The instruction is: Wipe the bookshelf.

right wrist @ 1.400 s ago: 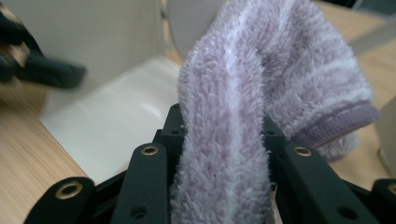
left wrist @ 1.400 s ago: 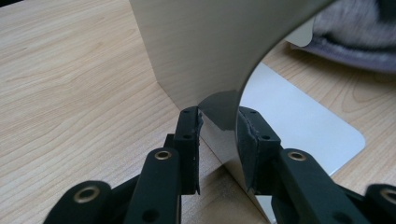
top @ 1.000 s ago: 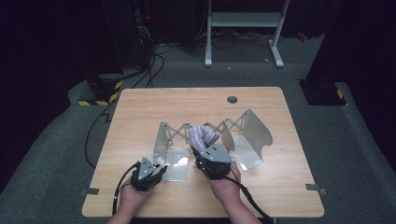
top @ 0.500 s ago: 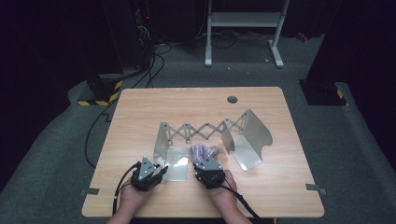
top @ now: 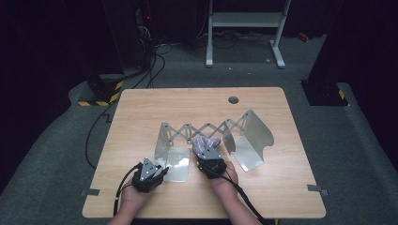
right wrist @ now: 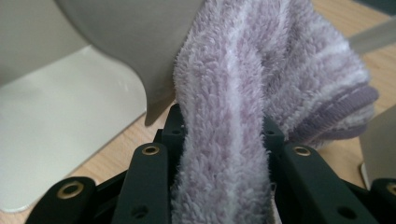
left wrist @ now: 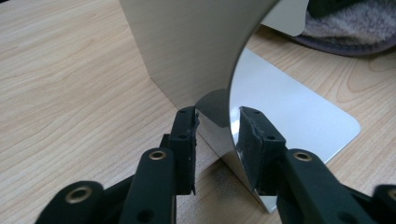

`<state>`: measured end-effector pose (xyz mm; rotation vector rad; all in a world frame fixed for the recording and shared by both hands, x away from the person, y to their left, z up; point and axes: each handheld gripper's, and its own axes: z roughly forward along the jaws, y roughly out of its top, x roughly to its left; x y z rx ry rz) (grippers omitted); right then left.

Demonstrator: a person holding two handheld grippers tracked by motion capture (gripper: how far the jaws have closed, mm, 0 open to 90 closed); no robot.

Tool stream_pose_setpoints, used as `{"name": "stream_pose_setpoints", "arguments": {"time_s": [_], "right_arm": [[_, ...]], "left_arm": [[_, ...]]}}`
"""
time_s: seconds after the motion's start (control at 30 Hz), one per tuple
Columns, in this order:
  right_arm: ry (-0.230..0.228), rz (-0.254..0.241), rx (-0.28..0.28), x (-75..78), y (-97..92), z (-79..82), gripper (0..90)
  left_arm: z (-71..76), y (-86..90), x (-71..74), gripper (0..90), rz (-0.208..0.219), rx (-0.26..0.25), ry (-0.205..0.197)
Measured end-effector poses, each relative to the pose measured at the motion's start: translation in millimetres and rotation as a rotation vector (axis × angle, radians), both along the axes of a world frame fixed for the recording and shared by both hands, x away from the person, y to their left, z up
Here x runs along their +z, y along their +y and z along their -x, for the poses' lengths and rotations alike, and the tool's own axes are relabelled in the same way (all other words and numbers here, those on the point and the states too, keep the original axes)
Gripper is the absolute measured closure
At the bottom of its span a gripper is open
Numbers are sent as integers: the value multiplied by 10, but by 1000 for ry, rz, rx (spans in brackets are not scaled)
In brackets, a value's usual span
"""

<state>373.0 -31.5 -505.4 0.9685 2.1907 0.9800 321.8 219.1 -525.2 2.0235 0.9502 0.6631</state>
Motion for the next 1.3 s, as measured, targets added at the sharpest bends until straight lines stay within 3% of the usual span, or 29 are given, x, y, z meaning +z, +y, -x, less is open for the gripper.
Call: {"name": "stream_pose_setpoints", "arguments": {"time_s": [0.47,0.7,0.93,1.07,1.3], "right_arm": [[-147,-53,21,730,31,-23,660],[-198,-76,35,944,18,35,660],[-166,-75,31,812,27,-18,663],[-123,-68,28,639,33,-53,663],[-39,-16,46,246,69,-40,664]], "left_arm": [[7,12,1,680,-1,-7,-4],[7,11,-1,667,-3,-12,-3],[1,17,-4,665,1,-15,4],[4,21,-4,665,3,-17,9],[4,18,-6,666,10,-16,14]]}}
